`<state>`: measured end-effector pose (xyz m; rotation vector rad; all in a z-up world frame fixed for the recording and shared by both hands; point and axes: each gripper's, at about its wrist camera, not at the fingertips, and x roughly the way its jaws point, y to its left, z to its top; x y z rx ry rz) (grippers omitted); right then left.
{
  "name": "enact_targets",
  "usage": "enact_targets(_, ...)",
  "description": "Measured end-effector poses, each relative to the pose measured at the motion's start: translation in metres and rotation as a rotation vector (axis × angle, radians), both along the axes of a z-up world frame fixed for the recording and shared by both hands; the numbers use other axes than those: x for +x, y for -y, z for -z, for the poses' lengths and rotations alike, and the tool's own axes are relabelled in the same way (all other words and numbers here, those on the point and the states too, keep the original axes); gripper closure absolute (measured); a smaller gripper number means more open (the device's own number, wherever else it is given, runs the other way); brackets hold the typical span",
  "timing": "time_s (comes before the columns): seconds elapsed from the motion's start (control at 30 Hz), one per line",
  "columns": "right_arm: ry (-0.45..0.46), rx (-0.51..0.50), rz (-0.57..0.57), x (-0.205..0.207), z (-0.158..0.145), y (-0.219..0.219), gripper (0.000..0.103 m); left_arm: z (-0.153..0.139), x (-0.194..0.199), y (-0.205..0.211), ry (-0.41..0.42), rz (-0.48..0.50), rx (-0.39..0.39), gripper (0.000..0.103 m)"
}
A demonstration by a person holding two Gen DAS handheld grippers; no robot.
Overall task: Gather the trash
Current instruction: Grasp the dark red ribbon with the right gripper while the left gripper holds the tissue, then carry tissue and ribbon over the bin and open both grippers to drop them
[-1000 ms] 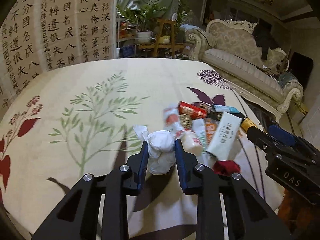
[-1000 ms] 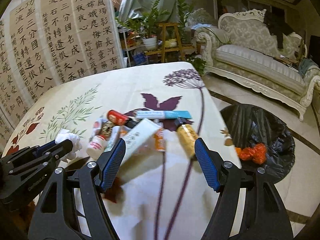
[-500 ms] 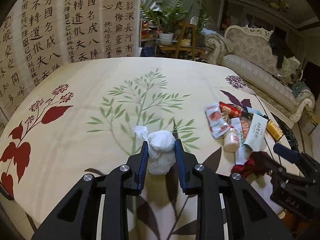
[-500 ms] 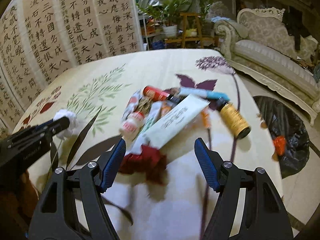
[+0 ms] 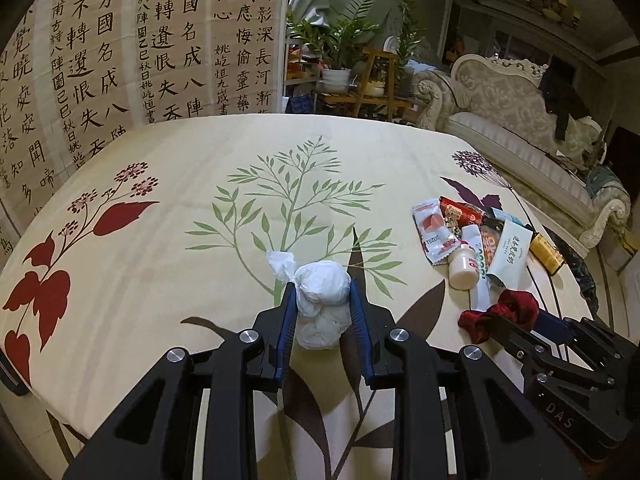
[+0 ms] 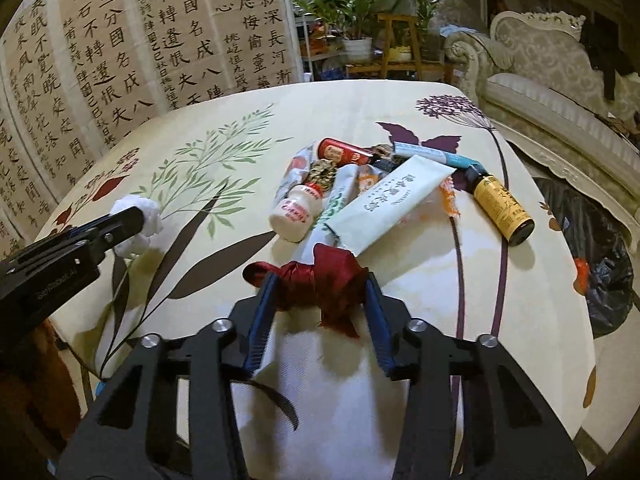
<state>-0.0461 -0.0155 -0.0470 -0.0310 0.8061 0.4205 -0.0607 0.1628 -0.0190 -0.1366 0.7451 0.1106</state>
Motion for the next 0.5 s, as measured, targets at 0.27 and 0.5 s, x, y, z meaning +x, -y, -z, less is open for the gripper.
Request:
enact_targets(0.27,0.05,0.003,0.023,-0.011,-0.015,0.013,0.067,-0.006,-0.007,0.009,0.026,0.011,-0.008,0.076)
enact_targets(0.5,0.124,-0.004,0.122,-0.009,-0.035,0.049,0.067,-0.019,-0.004,0.038,0.073,0.063,-0.027,0.076)
